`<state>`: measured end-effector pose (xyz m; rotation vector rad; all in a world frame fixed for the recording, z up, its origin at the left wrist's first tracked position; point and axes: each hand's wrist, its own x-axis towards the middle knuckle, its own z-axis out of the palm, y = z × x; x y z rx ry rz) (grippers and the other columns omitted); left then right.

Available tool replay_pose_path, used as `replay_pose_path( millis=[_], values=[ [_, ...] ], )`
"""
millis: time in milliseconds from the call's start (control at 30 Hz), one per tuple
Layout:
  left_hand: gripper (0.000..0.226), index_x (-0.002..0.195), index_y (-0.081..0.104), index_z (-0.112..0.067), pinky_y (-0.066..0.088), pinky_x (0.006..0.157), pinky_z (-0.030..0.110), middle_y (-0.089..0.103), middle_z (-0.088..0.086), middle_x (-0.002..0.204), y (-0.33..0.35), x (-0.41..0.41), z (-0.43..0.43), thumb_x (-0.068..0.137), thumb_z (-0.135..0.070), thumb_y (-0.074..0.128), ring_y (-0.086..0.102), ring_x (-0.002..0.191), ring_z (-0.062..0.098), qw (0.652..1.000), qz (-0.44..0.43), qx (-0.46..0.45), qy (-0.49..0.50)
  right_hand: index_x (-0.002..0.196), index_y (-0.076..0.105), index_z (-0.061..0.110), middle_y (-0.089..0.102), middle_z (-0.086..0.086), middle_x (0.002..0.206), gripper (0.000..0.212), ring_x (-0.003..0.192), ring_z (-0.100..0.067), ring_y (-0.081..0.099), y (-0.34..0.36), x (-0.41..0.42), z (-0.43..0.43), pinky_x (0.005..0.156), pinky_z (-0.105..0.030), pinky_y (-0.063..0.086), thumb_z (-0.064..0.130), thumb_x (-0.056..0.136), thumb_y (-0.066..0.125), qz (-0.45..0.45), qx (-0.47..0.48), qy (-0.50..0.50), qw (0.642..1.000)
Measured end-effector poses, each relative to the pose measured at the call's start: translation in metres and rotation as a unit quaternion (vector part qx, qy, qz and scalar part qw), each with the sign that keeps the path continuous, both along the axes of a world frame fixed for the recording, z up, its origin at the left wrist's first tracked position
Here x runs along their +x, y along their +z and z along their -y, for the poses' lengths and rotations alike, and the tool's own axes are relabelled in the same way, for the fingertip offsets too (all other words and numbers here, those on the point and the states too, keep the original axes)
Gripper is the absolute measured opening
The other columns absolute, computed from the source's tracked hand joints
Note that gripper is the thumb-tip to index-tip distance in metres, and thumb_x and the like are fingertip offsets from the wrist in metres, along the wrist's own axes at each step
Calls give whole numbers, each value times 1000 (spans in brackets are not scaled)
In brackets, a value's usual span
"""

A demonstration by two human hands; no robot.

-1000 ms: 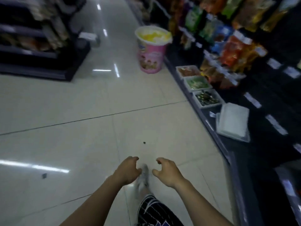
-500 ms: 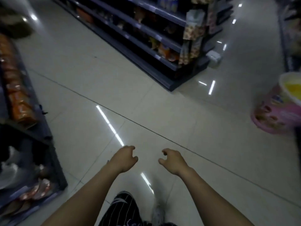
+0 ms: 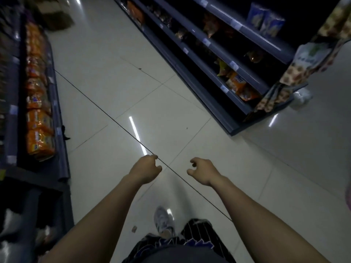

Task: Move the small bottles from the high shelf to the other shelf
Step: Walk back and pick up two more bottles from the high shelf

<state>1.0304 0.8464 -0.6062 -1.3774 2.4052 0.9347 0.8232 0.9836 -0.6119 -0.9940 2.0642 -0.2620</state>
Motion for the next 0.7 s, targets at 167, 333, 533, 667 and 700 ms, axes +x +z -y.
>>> replay_pose_path(
  millis=[167, 333, 533, 667, 700],
  values=[
    [59, 146, 49, -10, 46, 101, 36, 59, 13, 138, 11, -64, 115, 94, -35, 60, 55, 126, 27, 1000, -6, 0, -5, 150, 51, 16, 59, -7, 147, 63, 129, -24, 58, 10, -60, 120, 102, -28, 45, 39, 93, 68, 14, -15, -10, 1000],
    [59, 146, 48, -11, 45, 99, 35, 61, 12, 136, 8, -149, 239, 94, -36, 60, 56, 124, 27, 1000, -18, -4, -12, 149, 52, 14, 58, -9, 148, 62, 132, -27, 56, 3, -138, 251, 107, -33, 45, 37, 94, 69, -9, -47, -6, 999],
    [57, 146, 48, -14, 43, 96, 32, 60, 7, 136, 33, -258, 395, 94, -35, 58, 54, 125, 24, 999, -39, -15, 14, 149, 52, 16, 57, -7, 148, 62, 132, -25, 56, 20, -250, 416, 103, -34, 47, 40, 94, 68, -7, -76, -15, 997],
    [57, 145, 50, -13, 47, 98, 35, 62, 8, 135, 74, -336, 496, 94, -35, 61, 58, 120, 24, 994, -94, -51, 11, 148, 53, 16, 57, -6, 147, 62, 129, -24, 57, 60, -324, 516, 99, -33, 48, 42, 94, 68, -40, -118, -19, 992],
    [57, 145, 50, -12, 48, 99, 37, 62, 8, 134, 86, -356, 521, 94, -35, 61, 60, 118, 24, 992, -111, -66, 7, 147, 53, 15, 58, -5, 147, 62, 130, -24, 57, 72, -342, 541, 100, -32, 47, 41, 93, 68, -50, -135, -23, 989]
  ],
)
